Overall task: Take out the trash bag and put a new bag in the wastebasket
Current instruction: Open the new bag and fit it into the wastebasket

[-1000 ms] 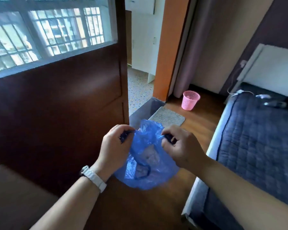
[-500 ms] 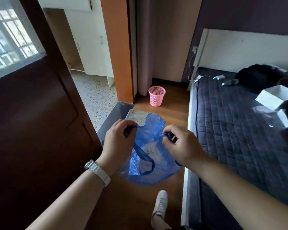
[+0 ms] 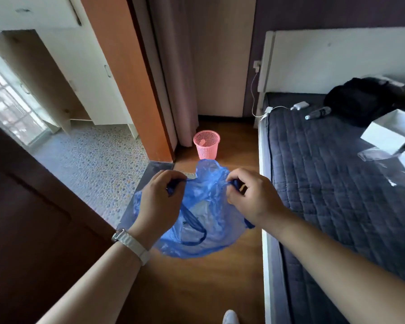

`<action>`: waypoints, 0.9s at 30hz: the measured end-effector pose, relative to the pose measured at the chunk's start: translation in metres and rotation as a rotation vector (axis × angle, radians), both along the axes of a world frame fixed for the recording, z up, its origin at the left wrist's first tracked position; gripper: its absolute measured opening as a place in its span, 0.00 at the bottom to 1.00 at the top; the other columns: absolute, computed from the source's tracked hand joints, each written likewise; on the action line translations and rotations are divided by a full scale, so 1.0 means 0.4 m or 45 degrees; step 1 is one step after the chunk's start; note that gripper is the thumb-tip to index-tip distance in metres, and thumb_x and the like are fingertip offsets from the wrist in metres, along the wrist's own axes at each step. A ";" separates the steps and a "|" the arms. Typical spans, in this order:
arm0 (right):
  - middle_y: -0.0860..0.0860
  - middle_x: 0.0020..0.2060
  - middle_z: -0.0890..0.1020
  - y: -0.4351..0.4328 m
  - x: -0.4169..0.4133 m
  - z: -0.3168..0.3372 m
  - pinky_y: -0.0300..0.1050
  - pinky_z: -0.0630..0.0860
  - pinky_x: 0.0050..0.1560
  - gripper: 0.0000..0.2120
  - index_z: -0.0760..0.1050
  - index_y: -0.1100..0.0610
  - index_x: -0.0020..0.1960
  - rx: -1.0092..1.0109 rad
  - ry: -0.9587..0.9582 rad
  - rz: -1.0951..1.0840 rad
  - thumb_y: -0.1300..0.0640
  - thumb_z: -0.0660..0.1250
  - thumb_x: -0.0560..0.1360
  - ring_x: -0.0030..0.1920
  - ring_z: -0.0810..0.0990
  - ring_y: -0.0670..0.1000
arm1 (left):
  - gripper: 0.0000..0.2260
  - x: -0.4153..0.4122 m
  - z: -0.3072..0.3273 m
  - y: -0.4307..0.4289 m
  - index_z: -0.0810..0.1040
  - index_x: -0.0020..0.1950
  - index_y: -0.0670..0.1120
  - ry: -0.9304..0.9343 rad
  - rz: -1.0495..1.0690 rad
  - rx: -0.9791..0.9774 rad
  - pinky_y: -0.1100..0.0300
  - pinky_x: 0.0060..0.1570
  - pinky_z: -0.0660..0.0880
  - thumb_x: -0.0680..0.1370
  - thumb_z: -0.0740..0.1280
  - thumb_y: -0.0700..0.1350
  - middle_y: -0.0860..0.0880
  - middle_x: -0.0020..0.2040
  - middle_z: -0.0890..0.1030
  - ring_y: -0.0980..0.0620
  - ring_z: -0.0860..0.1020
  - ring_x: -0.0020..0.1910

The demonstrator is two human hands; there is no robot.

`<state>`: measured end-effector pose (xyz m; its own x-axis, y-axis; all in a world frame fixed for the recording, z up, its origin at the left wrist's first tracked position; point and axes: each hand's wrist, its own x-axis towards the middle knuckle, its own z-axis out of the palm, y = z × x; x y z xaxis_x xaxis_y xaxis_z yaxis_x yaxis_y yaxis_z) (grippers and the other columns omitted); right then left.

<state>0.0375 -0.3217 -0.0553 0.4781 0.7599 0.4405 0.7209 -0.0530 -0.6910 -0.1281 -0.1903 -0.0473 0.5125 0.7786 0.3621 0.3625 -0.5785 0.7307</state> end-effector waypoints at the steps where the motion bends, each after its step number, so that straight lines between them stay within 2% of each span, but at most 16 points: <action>1: 0.47 0.36 0.79 0.019 0.026 -0.001 0.41 0.73 0.39 0.04 0.76 0.55 0.43 0.000 0.001 -0.006 0.59 0.66 0.69 0.37 0.75 0.46 | 0.07 0.030 0.000 0.022 0.81 0.44 0.49 0.010 -0.011 0.009 0.76 0.39 0.67 0.74 0.70 0.37 0.58 0.40 0.78 0.65 0.76 0.40; 7: 0.48 0.36 0.78 0.136 0.192 -0.019 0.37 0.72 0.38 0.04 0.76 0.55 0.44 -0.019 -0.013 -0.085 0.59 0.65 0.69 0.35 0.74 0.46 | 0.05 0.218 -0.031 0.191 0.82 0.45 0.47 -0.027 -0.122 0.034 0.71 0.41 0.71 0.73 0.69 0.38 0.57 0.42 0.81 0.59 0.78 0.41; 10: 0.47 0.36 0.79 0.212 0.281 -0.039 0.33 0.69 0.36 0.05 0.77 0.55 0.44 -0.059 -0.020 -0.186 0.58 0.65 0.69 0.34 0.74 0.45 | 0.06 0.320 -0.064 0.291 0.81 0.44 0.47 -0.030 -0.178 0.008 0.74 0.41 0.69 0.73 0.70 0.36 0.59 0.40 0.79 0.61 0.77 0.42; 15: 0.46 0.35 0.78 0.373 0.441 -0.057 0.37 0.71 0.34 0.04 0.77 0.54 0.43 -0.111 -0.056 -0.325 0.60 0.67 0.69 0.32 0.75 0.47 | 0.06 0.508 -0.116 0.505 0.81 0.45 0.47 -0.067 -0.303 -0.027 0.63 0.41 0.74 0.74 0.70 0.37 0.52 0.41 0.80 0.56 0.77 0.40; 19: 0.39 0.31 0.75 0.511 0.558 -0.026 0.32 0.66 0.33 0.05 0.77 0.53 0.43 -0.165 -0.042 -0.443 0.62 0.68 0.70 0.31 0.73 0.42 | 0.07 0.650 -0.124 0.685 0.81 0.44 0.47 -0.061 -0.369 -0.064 0.63 0.42 0.73 0.73 0.71 0.35 0.56 0.39 0.79 0.57 0.76 0.40; 22: 0.37 0.30 0.74 0.603 0.627 0.000 0.31 0.65 0.33 0.04 0.76 0.52 0.42 -0.128 -0.071 -0.520 0.60 0.66 0.69 0.30 0.72 0.40 | 0.06 0.744 -0.118 0.801 0.80 0.43 0.48 -0.040 -0.439 -0.064 0.70 0.40 0.70 0.73 0.70 0.36 0.58 0.37 0.78 0.58 0.75 0.39; 25: 0.34 0.34 0.76 0.680 0.692 0.008 0.33 0.66 0.33 0.04 0.76 0.52 0.41 -0.106 -0.032 -0.600 0.60 0.65 0.69 0.30 0.72 0.41 | 0.05 0.838 -0.113 0.891 0.81 0.44 0.46 -0.013 -0.484 -0.101 0.75 0.39 0.68 0.73 0.69 0.37 0.57 0.37 0.78 0.61 0.75 0.39; 27: 0.33 0.34 0.76 0.715 0.726 0.010 0.33 0.66 0.33 0.06 0.77 0.53 0.42 -0.112 -0.043 -0.636 0.63 0.67 0.70 0.31 0.72 0.42 | 0.05 0.891 -0.112 0.932 0.81 0.45 0.46 -0.018 -0.519 -0.137 0.72 0.42 0.70 0.74 0.69 0.37 0.54 0.39 0.81 0.59 0.77 0.39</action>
<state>0.3278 -0.0357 -0.0513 0.7792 0.4771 0.4064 0.6145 -0.4543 -0.6450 0.2283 0.1825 -0.0920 0.7821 0.5467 0.2991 0.1087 -0.5924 0.7983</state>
